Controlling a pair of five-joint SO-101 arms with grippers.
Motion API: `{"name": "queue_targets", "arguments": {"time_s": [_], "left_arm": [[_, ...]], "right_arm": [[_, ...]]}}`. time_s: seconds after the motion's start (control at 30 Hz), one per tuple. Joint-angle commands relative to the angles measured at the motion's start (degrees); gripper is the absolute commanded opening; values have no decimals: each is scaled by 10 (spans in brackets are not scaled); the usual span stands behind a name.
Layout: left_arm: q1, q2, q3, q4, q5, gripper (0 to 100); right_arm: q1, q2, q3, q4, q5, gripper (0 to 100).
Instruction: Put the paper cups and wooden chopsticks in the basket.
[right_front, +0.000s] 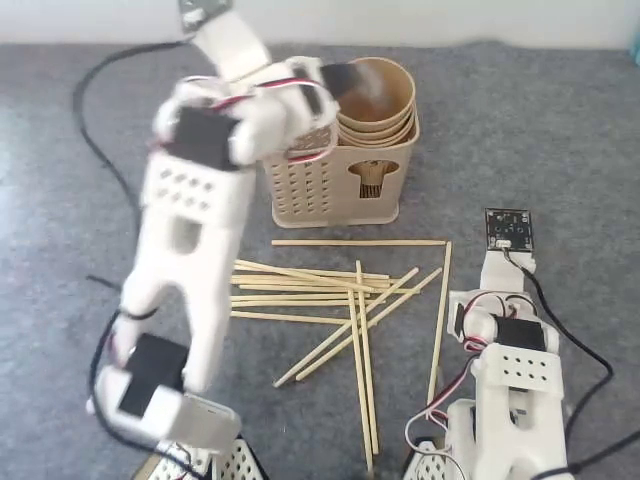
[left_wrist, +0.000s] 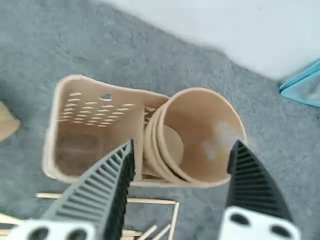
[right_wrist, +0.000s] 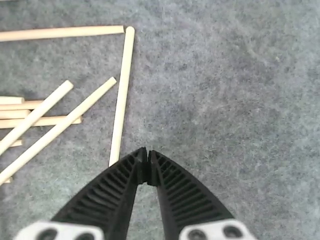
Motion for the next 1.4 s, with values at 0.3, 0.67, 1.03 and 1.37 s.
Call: {"name": "queue_targets", "arguments": {"time_s": [0.3,0.67,1.03,1.37], "left_arm": [[-200,-199,115,127,-204,280],[-356,-461,555,-89,-363,280],[-620,-715,882,-208,-383,280],[-818,-714,960,-309,-382,280]], "right_arm": [[-4,-14,0,-5,7,8],[-16,-237,44,110,10,8],[-259,-506,77,171,97,9],[-442,-367,-4,8,214,61]]}}
